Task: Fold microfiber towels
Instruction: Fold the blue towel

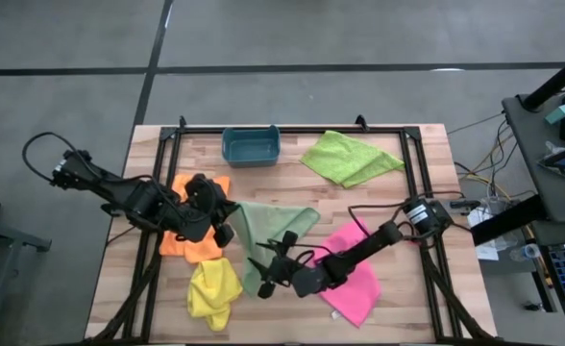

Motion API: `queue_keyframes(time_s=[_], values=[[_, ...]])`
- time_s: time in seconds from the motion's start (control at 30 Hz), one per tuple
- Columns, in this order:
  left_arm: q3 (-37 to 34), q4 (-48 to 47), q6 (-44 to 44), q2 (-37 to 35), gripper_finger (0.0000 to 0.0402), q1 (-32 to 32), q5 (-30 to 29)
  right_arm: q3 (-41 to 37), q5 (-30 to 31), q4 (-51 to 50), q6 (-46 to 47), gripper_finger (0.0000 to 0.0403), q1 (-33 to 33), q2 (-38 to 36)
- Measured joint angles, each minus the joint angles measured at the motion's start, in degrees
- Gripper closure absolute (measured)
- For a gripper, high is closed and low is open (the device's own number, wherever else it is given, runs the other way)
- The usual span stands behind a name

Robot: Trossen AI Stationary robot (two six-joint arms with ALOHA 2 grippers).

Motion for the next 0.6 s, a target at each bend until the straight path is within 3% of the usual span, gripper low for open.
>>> queue_keyframes(time_s=[0.27, 0.6], values=[[0.2, 0.0, 0.0, 0.2, 0.0402, 0.0, 0.6, -0.3, 5.8, -7.2, 3.5, 0.0196, -0.7, 0.0], [0.2, 0.0, 1.3, 0.1, 0.0402, 0.0, 3.1, -0.4, 11.8, -13.0, 0.3, 0.0204, 0.6, 0.0]])
